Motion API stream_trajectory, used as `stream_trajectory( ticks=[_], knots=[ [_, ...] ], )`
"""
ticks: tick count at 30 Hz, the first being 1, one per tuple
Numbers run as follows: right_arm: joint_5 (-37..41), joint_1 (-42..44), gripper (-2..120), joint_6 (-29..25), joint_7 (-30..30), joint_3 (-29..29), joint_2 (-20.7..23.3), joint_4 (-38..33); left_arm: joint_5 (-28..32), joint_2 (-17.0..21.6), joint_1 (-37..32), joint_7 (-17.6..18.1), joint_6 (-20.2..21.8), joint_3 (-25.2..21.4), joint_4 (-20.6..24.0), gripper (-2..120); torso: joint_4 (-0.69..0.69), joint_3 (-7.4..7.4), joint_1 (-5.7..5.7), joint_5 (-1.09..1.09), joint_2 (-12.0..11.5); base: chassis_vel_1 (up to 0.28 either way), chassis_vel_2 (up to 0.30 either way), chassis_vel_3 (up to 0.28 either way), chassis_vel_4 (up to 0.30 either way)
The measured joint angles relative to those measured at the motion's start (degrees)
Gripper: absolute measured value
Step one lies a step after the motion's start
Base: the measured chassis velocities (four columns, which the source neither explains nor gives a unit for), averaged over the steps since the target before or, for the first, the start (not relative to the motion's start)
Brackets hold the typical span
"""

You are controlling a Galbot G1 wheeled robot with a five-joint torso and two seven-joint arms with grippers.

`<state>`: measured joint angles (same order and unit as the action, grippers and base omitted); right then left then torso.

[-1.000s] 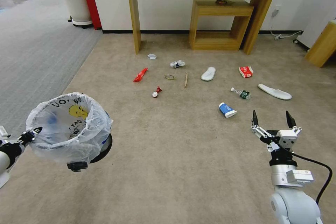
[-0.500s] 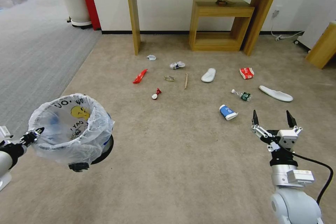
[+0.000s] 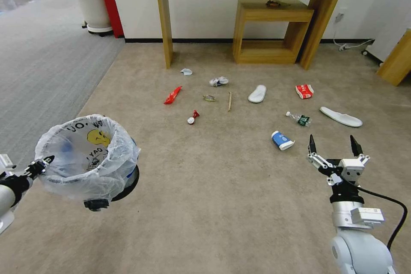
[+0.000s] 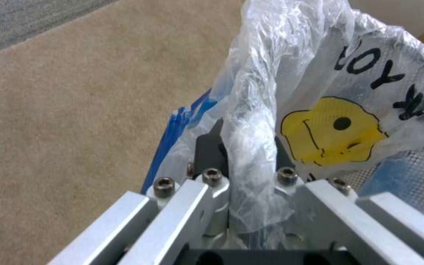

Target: Pick up the trash bin and place the garbage on the floor into it.

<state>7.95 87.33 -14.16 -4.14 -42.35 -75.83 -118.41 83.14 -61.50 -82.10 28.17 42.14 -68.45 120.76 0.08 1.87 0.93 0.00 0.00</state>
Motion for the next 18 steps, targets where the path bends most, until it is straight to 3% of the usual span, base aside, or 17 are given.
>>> stream_trajectory(
  ticks=[18],
  knots=[
    [-0.02, 0.03, 100, 0.03, 0.01, 0.03, -0.02, -0.05, -0.45, -0.04, -0.33, -0.42, 0.00, 0.09, 0.09, 3, 0.00, 0.00, 0.00, 0.00, 0.00, 0.000, 0.096, -0.006, -0.103]
  ],
)
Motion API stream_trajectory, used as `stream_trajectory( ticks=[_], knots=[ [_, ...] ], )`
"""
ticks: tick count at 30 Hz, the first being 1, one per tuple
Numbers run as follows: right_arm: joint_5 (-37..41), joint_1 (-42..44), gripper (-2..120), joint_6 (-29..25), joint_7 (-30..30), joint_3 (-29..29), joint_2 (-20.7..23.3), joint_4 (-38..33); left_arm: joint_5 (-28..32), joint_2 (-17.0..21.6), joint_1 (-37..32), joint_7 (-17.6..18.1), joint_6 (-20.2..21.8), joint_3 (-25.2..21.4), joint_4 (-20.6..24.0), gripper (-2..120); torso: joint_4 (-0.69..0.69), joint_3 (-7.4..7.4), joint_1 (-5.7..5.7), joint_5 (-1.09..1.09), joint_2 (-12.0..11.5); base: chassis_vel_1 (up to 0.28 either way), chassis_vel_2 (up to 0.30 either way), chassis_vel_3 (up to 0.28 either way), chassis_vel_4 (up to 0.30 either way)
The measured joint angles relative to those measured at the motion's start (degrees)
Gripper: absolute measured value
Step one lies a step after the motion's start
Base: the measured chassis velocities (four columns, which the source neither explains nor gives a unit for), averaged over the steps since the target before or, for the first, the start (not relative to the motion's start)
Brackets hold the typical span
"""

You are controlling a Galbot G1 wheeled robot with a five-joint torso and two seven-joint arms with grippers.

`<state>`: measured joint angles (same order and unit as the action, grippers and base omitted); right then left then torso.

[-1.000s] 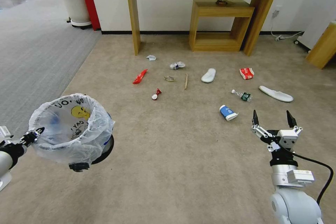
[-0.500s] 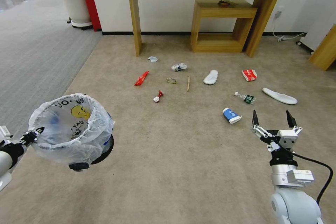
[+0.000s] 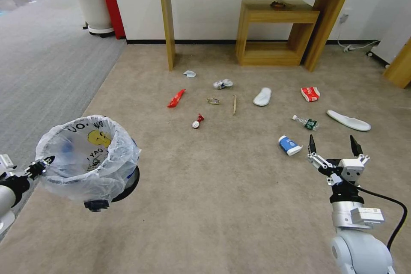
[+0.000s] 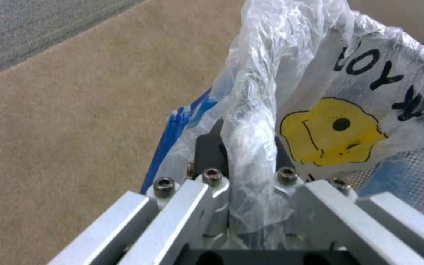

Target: Pick up the trash bin and place the garbage on the floor into it.

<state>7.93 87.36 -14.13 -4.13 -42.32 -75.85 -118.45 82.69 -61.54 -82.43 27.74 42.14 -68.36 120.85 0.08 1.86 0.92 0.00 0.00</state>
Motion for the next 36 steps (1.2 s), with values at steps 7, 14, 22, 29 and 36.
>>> stream_trajectory(
  ticks=[7, 14, 22, 29, 36],
  knots=[
    [-0.07, -0.07, 100, 0.01, 0.02, 0.02, 0.00, 0.02, -0.04, 0.04, 0.05, -0.04, 0.00, 0.08, 0.01, 3, 0.00, 0.00, 0.00, 0.00, 0.00, -0.020, 0.089, 0.015, -0.092],
    [-0.07, -0.17, 100, 0.01, 0.03, 0.04, -0.02, 0.11, -0.49, 0.00, 0.12, -0.11, 0.00, 0.53, 0.04, 3, 0.00, 0.00, 0.00, -0.01, 0.00, -0.009, 0.102, 0.008, -0.108],
    [-0.07, -0.09, 100, 0.00, 0.04, 0.03, -0.13, 0.17, -1.07, -0.15, 0.12, -0.26, 0.00, 0.84, 0.17, 3, 0.01, 0.00, 0.00, 0.00, 0.00, -0.025, 0.102, 0.027, -0.099],
    [-0.14, 0.04, 100, -0.01, 0.07, 0.03, -0.16, 0.05, -1.18, -0.30, 0.03, -0.32, 0.00, 0.81, 0.18, 3, 0.00, 0.00, 0.00, 0.00, 0.00, -0.050, 0.094, 0.055, -0.096],
    [-0.18, 0.11, 100, -0.02, 0.11, 0.00, -0.17, -0.23, -1.29, -0.36, -0.02, -0.38, 0.00, 0.74, 0.18, 3, 0.00, 0.00, 0.00, 0.00, 0.00, -0.060, 0.083, 0.051, -0.090]
  ],
)
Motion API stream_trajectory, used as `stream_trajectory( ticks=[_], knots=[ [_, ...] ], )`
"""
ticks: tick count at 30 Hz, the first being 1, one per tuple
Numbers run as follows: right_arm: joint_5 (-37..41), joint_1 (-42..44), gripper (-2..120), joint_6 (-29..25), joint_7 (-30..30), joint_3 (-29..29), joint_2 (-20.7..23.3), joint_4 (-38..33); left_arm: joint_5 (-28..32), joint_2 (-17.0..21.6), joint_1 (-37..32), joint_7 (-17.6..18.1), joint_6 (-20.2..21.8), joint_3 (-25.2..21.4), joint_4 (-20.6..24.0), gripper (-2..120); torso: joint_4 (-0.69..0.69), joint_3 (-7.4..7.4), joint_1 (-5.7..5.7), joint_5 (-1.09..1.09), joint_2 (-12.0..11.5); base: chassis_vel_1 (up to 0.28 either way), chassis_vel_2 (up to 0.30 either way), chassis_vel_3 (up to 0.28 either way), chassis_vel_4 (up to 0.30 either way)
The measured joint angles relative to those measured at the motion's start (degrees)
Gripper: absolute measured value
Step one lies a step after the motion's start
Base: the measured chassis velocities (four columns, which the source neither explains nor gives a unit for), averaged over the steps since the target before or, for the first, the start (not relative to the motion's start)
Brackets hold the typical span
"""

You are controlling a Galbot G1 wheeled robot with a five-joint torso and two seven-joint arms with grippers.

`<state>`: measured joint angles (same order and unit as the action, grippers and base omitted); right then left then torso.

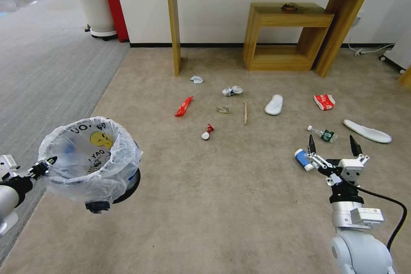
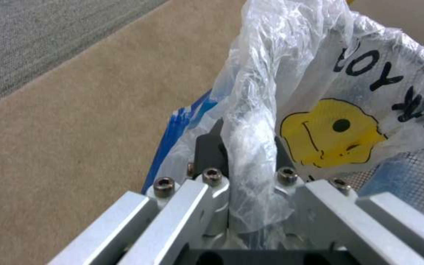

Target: Pick up the trash bin and place the garbage on the floor into it.

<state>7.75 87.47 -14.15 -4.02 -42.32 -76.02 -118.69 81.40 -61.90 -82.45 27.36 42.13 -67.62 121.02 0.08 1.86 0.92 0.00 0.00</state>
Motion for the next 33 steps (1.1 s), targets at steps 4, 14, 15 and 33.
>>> stream_trajectory(
  ticks=[4, 14, 15, 33],
  knots=[
    [-0.03, 0.00, 100, 0.00, 0.03, 0.01, -0.05, -0.03, -0.03, -0.03, -0.03, -0.04, 0.00, -0.01, 0.00, 3, 0.00, 0.00, 0.00, 0.00, 0.00, -0.052, 0.086, 0.065, -0.093],
    [-0.07, -0.01, 100, -0.01, 0.08, 0.05, -0.15, -0.07, -0.09, 0.02, 0.10, -0.13, 0.00, -0.05, -0.16, 3, 0.00, 0.00, 0.00, 0.00, 0.00, -0.061, 0.106, 0.068, -0.101],
    [-0.07, -0.01, 100, -0.01, 0.08, 0.05, -0.15, -0.07, -0.09, 0.02, 0.10, -0.13, 0.00, -0.05, -0.16, 3, 0.00, 0.00, 0.00, 0.00, 0.00, -0.070, 0.089, 0.059, -0.079],
    [-0.17, 0.02, 100, -0.01, 0.21, 0.06, -0.12, -0.33, -0.34, 0.07, -0.13, -0.27, 0.00, -0.53, -0.10, 3, 0.00, 0.00, 0.00, 0.00, 0.00, -0.071, 0.102, 0.065, -0.102]
  ],
)
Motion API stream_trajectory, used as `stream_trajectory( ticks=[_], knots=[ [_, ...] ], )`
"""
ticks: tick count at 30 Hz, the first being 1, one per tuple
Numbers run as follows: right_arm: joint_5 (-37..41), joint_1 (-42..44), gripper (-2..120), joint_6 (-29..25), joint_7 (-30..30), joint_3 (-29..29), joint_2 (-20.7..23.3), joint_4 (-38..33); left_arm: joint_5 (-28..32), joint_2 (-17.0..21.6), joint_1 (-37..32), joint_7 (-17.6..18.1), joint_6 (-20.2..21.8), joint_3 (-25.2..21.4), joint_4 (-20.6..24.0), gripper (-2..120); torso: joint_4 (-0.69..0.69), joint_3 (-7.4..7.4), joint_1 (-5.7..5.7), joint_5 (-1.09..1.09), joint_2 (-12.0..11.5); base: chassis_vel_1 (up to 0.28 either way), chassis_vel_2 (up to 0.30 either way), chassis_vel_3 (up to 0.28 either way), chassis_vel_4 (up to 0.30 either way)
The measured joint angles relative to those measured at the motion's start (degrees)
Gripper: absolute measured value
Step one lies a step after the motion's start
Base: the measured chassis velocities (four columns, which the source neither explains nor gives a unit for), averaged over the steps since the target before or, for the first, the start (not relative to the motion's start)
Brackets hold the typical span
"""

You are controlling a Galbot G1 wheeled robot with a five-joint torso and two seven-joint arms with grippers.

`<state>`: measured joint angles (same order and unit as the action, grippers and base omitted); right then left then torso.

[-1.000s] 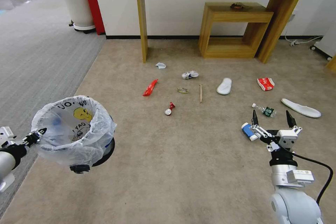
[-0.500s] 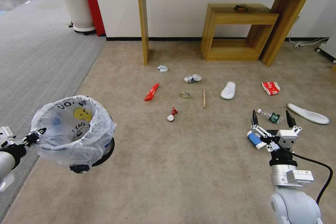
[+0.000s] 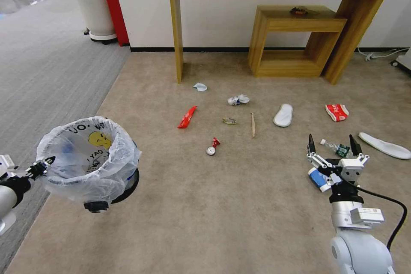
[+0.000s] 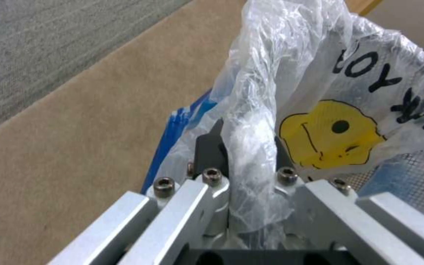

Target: Pick up the trash bin and place the garbage on the floor into it.

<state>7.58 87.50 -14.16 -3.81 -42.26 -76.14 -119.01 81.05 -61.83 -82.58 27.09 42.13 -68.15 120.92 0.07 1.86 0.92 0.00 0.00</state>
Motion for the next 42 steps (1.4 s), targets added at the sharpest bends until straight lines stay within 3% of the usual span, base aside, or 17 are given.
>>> stream_trajectory(
  ticks=[42],
  knots=[
    [0.09, -0.21, 100, 0.05, 0.13, 0.09, -0.08, 0.39, -1.27, -0.04, 0.34, -0.73, 0.00, 0.71, -0.25, 3, 0.00, 0.00, 0.00, 0.00, 0.00, -0.076, 0.106, 0.071, -0.104]
  ],
)
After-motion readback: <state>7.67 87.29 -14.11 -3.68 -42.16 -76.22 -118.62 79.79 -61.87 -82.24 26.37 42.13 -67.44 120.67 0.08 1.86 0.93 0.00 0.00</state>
